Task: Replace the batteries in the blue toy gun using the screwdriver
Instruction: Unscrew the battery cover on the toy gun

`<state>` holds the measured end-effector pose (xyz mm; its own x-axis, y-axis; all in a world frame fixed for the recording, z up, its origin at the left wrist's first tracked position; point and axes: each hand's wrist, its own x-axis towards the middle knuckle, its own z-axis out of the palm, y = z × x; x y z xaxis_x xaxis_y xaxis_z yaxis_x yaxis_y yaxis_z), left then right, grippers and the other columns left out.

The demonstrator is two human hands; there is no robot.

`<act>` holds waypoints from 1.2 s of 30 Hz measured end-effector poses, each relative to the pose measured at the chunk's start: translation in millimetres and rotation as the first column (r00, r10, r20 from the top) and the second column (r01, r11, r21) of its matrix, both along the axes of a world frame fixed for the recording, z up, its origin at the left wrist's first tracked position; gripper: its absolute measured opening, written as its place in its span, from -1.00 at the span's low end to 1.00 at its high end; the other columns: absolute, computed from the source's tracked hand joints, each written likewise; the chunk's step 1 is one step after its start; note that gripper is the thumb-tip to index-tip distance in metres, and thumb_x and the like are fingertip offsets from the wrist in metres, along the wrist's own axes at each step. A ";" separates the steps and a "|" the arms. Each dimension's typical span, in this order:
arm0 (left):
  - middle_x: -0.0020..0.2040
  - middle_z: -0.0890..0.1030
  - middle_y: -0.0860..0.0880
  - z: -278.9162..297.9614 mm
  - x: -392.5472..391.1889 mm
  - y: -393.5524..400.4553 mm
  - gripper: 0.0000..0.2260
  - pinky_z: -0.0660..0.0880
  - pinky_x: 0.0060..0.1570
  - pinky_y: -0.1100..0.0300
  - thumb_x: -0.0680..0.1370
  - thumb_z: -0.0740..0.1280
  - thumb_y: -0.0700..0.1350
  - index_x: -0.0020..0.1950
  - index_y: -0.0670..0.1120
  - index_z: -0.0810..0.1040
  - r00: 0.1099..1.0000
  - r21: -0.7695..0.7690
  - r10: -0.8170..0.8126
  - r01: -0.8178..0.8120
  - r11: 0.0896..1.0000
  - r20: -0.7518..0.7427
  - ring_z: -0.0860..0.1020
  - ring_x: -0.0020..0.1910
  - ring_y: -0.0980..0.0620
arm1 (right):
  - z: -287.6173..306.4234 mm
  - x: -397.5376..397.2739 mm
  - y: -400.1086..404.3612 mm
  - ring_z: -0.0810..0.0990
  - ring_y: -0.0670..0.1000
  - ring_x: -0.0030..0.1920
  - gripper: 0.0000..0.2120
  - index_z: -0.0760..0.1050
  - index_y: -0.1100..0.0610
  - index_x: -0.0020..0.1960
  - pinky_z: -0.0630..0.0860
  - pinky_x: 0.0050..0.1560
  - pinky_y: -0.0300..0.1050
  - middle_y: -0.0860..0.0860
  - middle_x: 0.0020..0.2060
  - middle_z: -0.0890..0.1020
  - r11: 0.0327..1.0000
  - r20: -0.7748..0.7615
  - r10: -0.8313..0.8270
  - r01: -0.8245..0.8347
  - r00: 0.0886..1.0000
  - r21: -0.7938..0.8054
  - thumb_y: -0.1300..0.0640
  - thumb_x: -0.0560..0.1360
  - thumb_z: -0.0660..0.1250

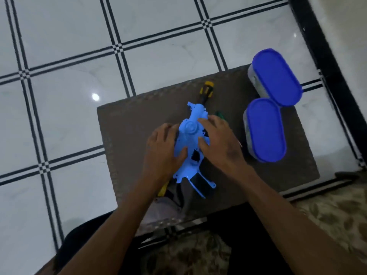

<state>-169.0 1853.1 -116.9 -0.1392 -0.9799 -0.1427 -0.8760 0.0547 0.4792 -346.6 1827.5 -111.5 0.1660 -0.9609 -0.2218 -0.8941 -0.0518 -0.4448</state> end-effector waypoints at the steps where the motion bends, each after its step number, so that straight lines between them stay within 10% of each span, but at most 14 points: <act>1: 0.32 0.44 -0.14 -7.8 2.0 1.1 -0.42 0.32 0.27 0.02 0.49 0.18 0.19 0.39 -0.12 0.42 1.000 -0.021 0.015 -0.015 1.000 -0.008 0.37 0.33 -0.14 | -6.5 0.6 -2.3 0.40 0.18 0.33 -0.51 0.40 0.13 0.42 0.38 0.31 0.07 0.15 0.33 0.44 1.000 -0.016 -0.006 0.006 1.000 -0.016 0.07 0.51 0.30; 11: 0.35 0.43 -0.16 -47.1 -1.7 30.9 -0.21 0.34 0.31 -0.06 0.39 0.14 0.39 0.44 -0.12 0.36 0.994 -0.261 0.003 0.027 0.965 0.113 0.38 0.34 -0.18 | -36.4 -2.7 21.5 0.47 0.14 0.29 -0.54 0.39 0.03 0.41 0.43 0.26 0.03 0.10 0.28 0.50 0.990 0.000 0.008 -0.008 1.000 -0.139 0.05 0.51 0.30; 27: 0.49 0.26 -0.13 -43.1 37.1 108.5 -0.39 0.41 0.25 -0.13 0.51 0.33 0.12 0.50 -0.07 0.28 0.983 -0.065 0.167 -0.162 0.985 0.075 0.41 0.32 -0.25 | -37.3 36.8 76.5 0.49 0.16 0.32 -0.54 0.49 0.07 0.36 0.39 0.35 0.06 0.11 0.30 0.55 0.983 0.131 0.168 -0.155 0.977 -0.101 0.07 0.46 0.39; 32: 0.46 0.29 -0.21 -29.7 16.5 116.9 -0.39 0.32 0.30 -0.08 0.51 0.34 0.10 0.49 -0.09 0.30 0.970 -0.191 0.208 -0.182 0.965 0.123 0.35 0.37 -0.26 | -6.3 -16.5 67.1 0.51 0.17 0.18 -0.75 0.60 0.02 0.13 0.47 0.15 0.05 0.08 0.10 0.63 0.859 0.054 -0.151 0.158 0.987 -0.487 0.09 0.47 0.32; 36: 0.39 0.39 -0.21 -22.7 -30.6 101.9 -0.47 0.32 0.32 -0.05 0.47 0.27 0.06 0.39 -0.14 0.43 0.994 -0.323 0.113 -0.104 0.941 0.009 0.36 0.36 -0.23 | -6.0 -84.0 44.2 0.34 0.26 0.37 -0.52 0.46 0.02 0.30 0.34 0.32 0.17 0.16 0.29 0.49 0.817 -0.037 -0.376 0.313 0.926 -0.483 -0.09 0.42 0.34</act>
